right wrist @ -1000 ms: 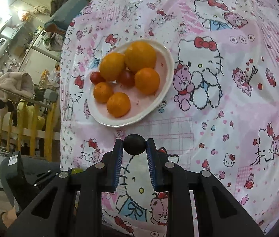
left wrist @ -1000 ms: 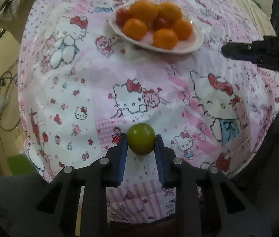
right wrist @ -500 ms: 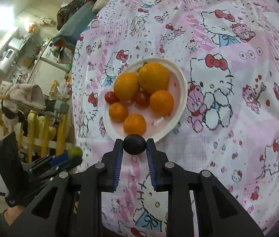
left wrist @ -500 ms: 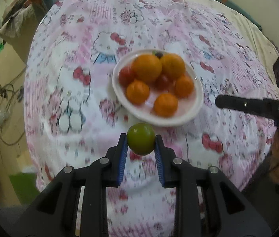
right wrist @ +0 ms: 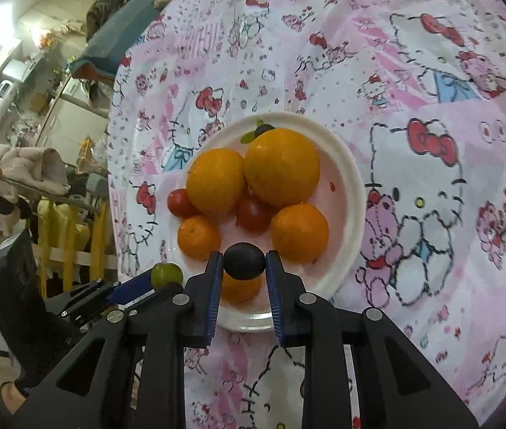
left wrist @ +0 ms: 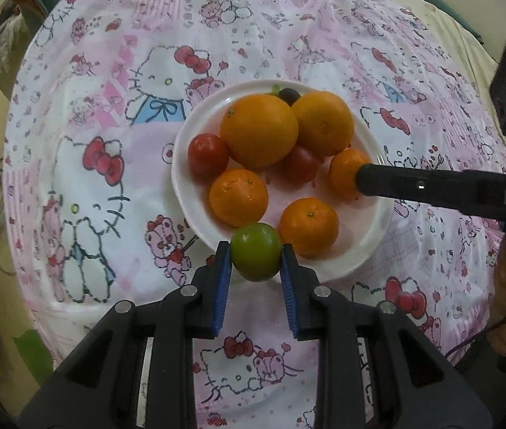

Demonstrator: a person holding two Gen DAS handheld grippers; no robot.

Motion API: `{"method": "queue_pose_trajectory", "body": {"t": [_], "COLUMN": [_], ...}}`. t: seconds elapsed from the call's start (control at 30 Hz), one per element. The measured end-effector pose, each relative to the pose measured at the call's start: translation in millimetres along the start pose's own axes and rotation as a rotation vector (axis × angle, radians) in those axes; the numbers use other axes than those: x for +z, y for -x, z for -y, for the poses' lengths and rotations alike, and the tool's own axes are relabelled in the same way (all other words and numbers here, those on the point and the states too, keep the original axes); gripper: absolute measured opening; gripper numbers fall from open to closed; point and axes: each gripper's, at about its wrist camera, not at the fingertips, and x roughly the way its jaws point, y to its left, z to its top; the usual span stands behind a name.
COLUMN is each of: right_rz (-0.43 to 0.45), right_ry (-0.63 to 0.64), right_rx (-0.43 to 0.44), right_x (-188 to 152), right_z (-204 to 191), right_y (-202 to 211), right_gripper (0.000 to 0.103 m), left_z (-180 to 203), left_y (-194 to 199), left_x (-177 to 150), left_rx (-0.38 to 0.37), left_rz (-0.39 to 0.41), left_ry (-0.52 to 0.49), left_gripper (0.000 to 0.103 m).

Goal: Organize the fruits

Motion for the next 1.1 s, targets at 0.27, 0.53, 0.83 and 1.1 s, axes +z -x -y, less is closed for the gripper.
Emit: {"method": "queue_pose_trajectory", "body": {"t": [0.27,0.53,0.83,1.1], "right_rz": [-0.001,0.056,0.131,0.180], "right_ry": [-0.011,0.008,0.005,0.035], "right_rx": [0.024,-0.018,-0.110,-0.143], "right_x": [9,11,10,10], "right_z": [-2,-2,1,-3], "right_y": [-11,7,19,25], "right_gripper": [0.029,0.029,0.075,0.089], "left_z": [1,12,16,12], "left_y": [-6,-7,-10,7], "left_x": [2,7,7,6], "left_rx": [-0.003,-0.009,-0.012,-0.022], "left_rz": [-0.002,0.000,-0.014,0.040], "left_ry": [-0.019,-0.033,-0.039,-0.028], "left_gripper": [0.023,0.024,0.063,0.076]}}
